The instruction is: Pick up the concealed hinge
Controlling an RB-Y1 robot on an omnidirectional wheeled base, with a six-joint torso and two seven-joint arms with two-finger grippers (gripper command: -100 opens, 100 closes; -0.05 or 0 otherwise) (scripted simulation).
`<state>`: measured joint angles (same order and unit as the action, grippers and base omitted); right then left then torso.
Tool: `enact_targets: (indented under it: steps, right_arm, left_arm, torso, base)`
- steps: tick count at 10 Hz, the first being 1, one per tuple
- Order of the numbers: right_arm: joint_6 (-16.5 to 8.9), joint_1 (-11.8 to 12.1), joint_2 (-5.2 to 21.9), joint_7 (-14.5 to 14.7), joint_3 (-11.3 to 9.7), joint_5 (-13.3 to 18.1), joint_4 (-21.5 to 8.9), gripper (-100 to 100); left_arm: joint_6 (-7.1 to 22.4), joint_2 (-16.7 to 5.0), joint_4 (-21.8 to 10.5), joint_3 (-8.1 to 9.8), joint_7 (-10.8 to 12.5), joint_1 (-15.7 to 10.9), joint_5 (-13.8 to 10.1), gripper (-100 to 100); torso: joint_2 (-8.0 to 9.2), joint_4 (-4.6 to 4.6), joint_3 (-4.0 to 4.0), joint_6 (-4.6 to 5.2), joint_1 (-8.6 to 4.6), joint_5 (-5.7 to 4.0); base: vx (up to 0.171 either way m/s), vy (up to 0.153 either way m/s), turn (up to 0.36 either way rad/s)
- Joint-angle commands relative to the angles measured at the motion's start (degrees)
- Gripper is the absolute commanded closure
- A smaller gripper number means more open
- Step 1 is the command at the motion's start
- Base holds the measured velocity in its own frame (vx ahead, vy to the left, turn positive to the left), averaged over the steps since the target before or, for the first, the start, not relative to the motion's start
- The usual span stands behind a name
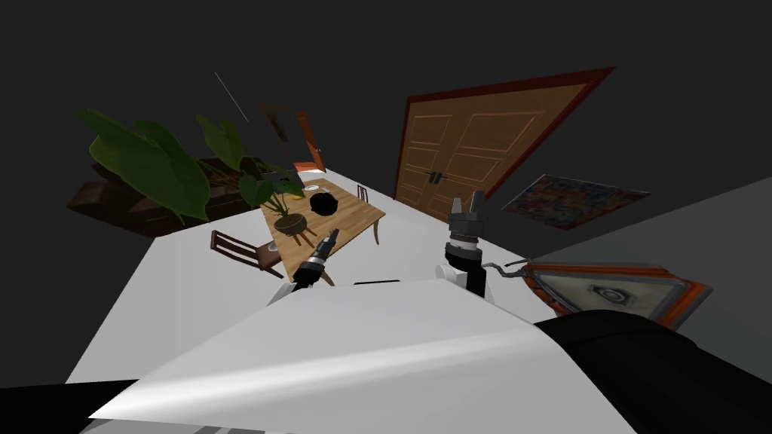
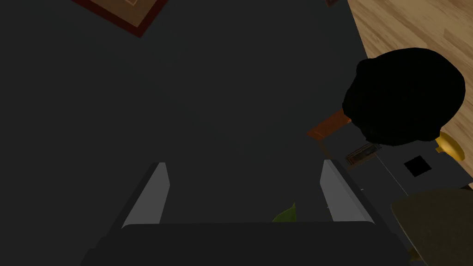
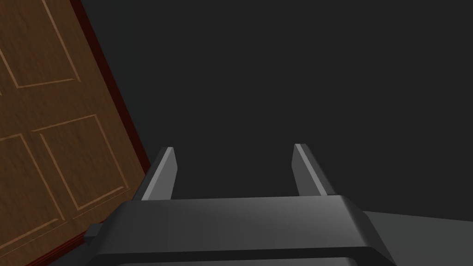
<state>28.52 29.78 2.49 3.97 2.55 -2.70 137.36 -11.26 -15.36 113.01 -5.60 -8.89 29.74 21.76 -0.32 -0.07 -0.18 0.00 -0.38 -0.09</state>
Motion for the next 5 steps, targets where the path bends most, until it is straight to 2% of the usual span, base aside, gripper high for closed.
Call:
enact_targets:
  steps: [1,4,5]
  right_arm:
    - [0.0,0.0,0.0,0.0,0.0,0.0,0.0,0]
    - [0.0,0.0,0.0,0.0,0.0,0.0,0.0,0]
    - [0.0,0.0,0.0,0.0,0.0,0.0,0.0,0]
  left_arm:
    - [1.0,-0.3,-2.0,-0.13,-0.8,-0.5,0.4,-100]
    - [5.6,-2.6,-7.6,-0.24,-2.8,-0.8,1.5,-100]
    - [5.6,-2.6,-7.8,-0.24,-2.8,-0.8,1.5,-100]
  torso:
    - [0.00,0.00,0.00,0.00,0.00,0.00]
    - [0.02,0.00,0.01,-0.01,0.12,0.02]
    - [-0.07,-0.01,-0.04,0.00,0.03,0.00]
  base:
    - [0.060,-0.060,0.013]
    - [0.076,-0.077,0.010]
    - [0.072,-0.077,0.010]
